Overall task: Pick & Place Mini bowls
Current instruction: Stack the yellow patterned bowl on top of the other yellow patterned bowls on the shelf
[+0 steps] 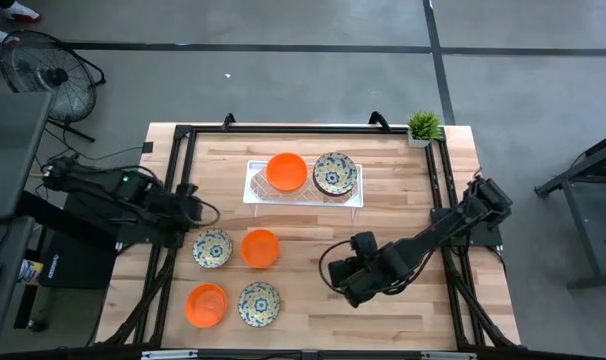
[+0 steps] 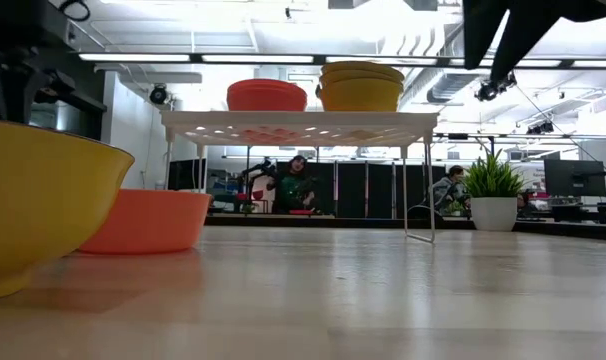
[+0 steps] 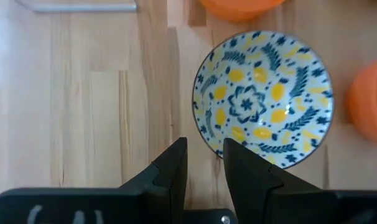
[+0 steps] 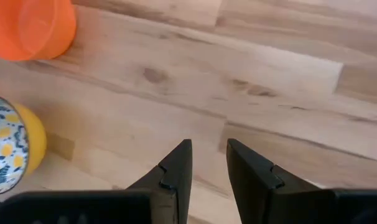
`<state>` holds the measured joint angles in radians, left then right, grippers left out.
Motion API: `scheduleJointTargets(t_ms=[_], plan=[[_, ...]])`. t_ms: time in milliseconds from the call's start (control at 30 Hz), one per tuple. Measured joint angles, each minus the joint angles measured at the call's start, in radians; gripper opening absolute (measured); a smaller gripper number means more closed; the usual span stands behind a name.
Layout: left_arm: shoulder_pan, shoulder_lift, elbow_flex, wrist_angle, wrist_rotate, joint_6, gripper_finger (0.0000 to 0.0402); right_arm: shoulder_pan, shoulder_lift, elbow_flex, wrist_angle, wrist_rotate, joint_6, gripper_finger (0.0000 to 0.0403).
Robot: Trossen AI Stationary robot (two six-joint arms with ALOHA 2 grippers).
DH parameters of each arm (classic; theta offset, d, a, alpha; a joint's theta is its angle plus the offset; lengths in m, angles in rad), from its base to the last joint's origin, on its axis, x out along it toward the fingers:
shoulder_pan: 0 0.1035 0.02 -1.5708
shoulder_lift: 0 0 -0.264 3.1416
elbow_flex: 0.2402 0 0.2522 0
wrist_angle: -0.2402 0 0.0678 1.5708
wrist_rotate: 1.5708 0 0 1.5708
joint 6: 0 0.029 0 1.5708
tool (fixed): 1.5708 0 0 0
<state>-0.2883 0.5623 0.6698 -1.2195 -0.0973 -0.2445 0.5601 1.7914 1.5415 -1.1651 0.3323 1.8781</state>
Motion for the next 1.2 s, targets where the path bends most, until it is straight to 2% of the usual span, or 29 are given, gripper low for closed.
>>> scheduleJointTargets(t_ms=[267,500,600,867,1200], plan=[[0.000,0.154,-0.010,0.022,0.018,-0.034,0.0099,0.018,-0.090,-0.096,0.033,0.024,-0.028,0.0089],[0.000,0.249,-0.011,0.117,0.039,-0.049,0.0101,0.020,-0.152,-0.173,0.092,0.025,-0.070,0.0089],[0.000,0.278,-0.011,0.128,0.039,-0.052,0.0117,0.021,-0.177,-0.199,0.109,0.023,-0.091,0.0089],[0.000,0.404,-0.011,0.128,0.004,-0.049,0.0195,0.023,-0.228,-0.253,0.128,0.025,-0.154,0.0089],[0.000,0.551,-0.011,0.195,-0.014,-0.087,0.0207,0.023,-0.256,-0.283,0.130,0.009,-0.241,0.0089]])
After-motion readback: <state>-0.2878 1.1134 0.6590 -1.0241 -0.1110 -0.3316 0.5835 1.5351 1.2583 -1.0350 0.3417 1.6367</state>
